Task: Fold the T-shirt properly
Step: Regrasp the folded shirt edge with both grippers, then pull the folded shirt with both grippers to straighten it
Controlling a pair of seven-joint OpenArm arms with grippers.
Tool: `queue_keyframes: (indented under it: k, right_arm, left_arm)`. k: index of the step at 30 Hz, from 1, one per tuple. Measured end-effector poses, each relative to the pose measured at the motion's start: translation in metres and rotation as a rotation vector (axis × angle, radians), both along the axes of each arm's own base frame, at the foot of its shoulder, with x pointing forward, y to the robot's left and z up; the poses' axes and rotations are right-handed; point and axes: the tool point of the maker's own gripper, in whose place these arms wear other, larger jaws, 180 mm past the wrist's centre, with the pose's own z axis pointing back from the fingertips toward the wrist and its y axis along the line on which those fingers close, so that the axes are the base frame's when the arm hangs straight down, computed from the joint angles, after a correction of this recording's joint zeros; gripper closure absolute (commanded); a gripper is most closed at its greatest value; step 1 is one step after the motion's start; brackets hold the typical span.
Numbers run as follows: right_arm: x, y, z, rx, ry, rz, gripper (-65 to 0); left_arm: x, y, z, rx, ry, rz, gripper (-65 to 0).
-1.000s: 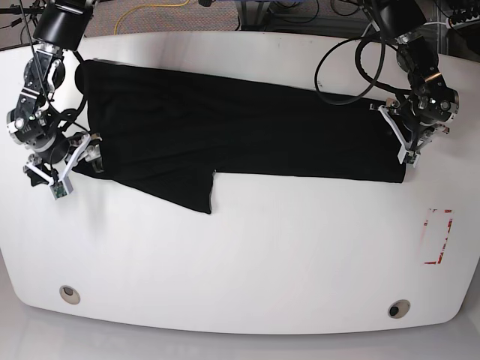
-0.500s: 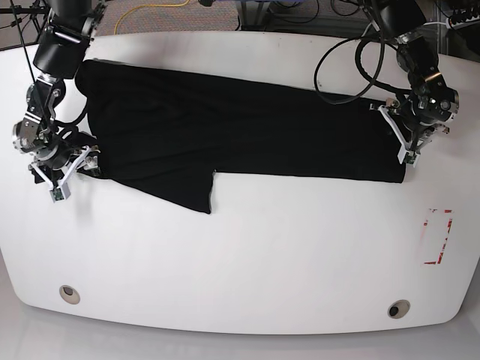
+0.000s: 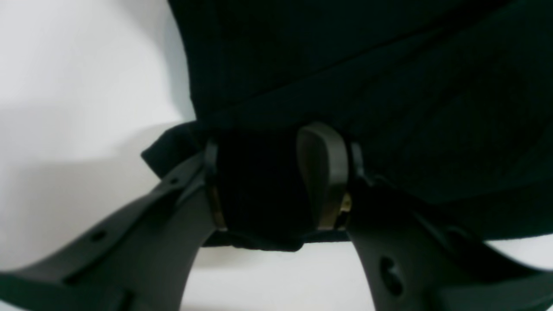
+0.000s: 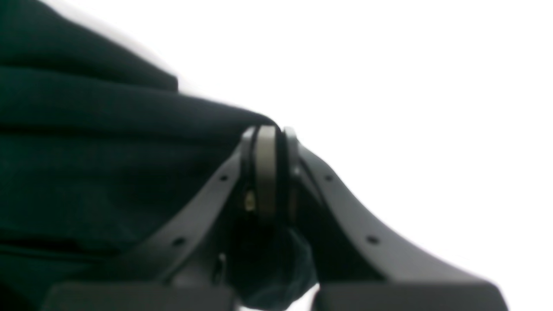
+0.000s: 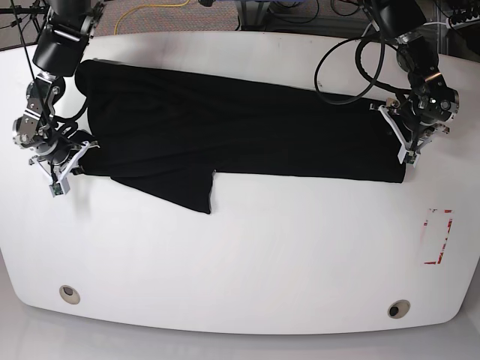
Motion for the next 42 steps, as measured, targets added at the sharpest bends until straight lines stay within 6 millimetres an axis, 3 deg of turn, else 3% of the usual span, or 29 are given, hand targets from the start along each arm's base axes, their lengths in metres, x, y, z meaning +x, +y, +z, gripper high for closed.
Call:
queue_keyframes:
  k: [4,14,26,31,37,42]
  right_arm:
    - [0.0,0.006,0.007,-0.025,-0.018,0.018,0.0]
    - [-0.004,0.019,0.058,-0.127,-0.1,0.044,0.0]
    - [-0.03,0.024,0.12,-0.33,-0.108,0.045,0.0]
    - [-0.055,0.024,0.113,-0.35,-0.055,0.035,0.0]
    - [-0.084,0.009,0.095,-0.355,0.026,-0.007,0.0]
    - [-0.104,0.013,0.078,-0.345,0.091,0.0,0.0]
  left_arm:
    - [0.0,0.0,0.0,0.0,0.0,0.0,-25.1]
    - [0.0,0.0,0.0,0.0,0.0,0.0,-25.1]
    - [0.003,0.001,-0.004,-0.026,-0.006,0.002,-25.1]
    - [0.008,0.004,-0.008,-0.056,-0.021,0.001,-25.1]
    - [0.012,0.01,-0.006,-0.054,-0.022,-0.003,-25.1]
    - [0.014,0.011,-0.006,-0.055,-0.024,-0.006,-25.1]
